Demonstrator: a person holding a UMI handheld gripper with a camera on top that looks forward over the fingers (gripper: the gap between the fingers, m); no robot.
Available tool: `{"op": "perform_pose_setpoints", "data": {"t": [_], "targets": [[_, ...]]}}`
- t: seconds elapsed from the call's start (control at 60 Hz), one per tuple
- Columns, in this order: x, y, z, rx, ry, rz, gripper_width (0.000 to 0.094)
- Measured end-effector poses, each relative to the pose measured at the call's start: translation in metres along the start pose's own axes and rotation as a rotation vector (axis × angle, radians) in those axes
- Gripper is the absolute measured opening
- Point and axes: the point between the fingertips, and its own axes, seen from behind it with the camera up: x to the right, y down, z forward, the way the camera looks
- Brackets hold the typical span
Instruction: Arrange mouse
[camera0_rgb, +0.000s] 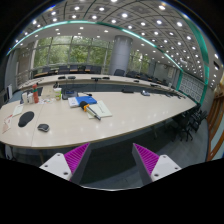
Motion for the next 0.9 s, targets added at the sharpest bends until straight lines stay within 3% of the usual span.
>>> {"op": "perform_pose_setpoints", "data": {"t": [0.267, 0.45, 0.65, 0.9], "targets": [[-0.033, 0.031, 0.002, -0.036, -0.069, 0.008, 0.0856], [-0.098, 0.061, 0.016, -0.083, -0.139, -0.031, 0.0856], [-0.218, 0.078, 0.05, -0.089, -0.26, -0.079, 0.0857], [-0.38, 0.063, 0.136, -0.066, -0.36, -0.081, 0.086]]}}
